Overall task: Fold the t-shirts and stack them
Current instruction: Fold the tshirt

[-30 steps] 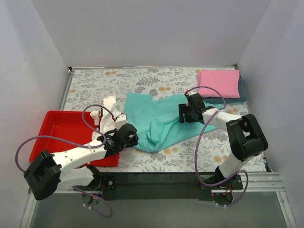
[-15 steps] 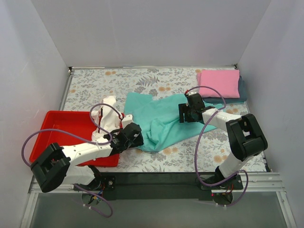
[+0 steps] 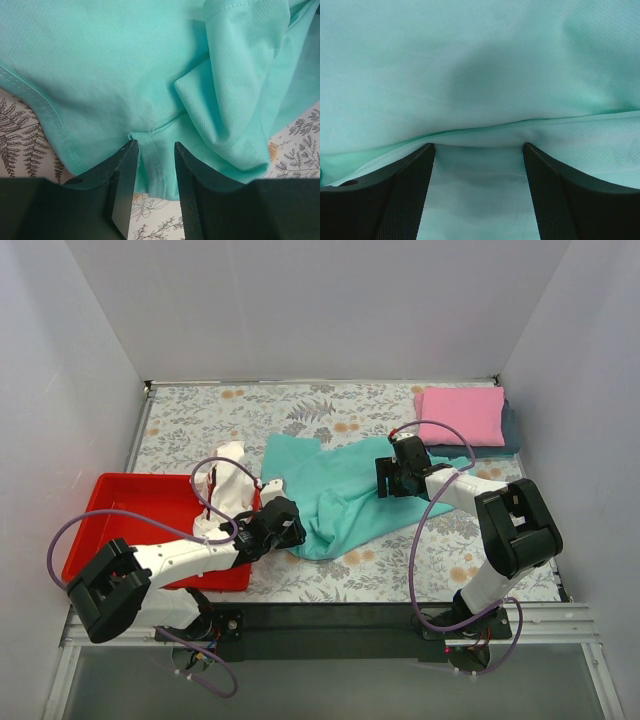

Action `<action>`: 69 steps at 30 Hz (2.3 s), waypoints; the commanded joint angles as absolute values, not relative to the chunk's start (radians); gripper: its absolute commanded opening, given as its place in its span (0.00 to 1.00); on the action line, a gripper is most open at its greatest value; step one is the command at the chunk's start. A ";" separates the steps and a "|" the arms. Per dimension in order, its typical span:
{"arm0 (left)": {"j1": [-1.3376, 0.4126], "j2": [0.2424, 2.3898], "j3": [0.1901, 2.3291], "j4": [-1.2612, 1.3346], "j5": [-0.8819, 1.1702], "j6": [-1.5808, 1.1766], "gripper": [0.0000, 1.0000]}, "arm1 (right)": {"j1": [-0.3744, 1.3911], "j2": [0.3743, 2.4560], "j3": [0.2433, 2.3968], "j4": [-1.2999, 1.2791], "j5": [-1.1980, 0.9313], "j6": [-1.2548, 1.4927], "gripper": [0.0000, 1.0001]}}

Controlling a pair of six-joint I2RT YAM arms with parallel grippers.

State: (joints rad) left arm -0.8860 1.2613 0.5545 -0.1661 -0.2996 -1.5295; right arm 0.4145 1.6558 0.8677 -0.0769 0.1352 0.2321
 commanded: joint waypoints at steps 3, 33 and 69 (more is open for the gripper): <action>-0.890 1.278 0.572 -0.178 -0.262 -1.537 0.38 | 0.411 1.729 0.821 -0.190 0.106 0.250 0.65; -0.928 1.069 0.561 -0.515 -0.287 -1.644 0.00 | 0.411 1.758 0.831 -0.192 0.124 0.255 0.66; -1.115 1.224 0.649 -0.307 -0.364 -1.543 0.72 | 0.526 1.554 0.937 -0.164 -0.126 0.181 0.65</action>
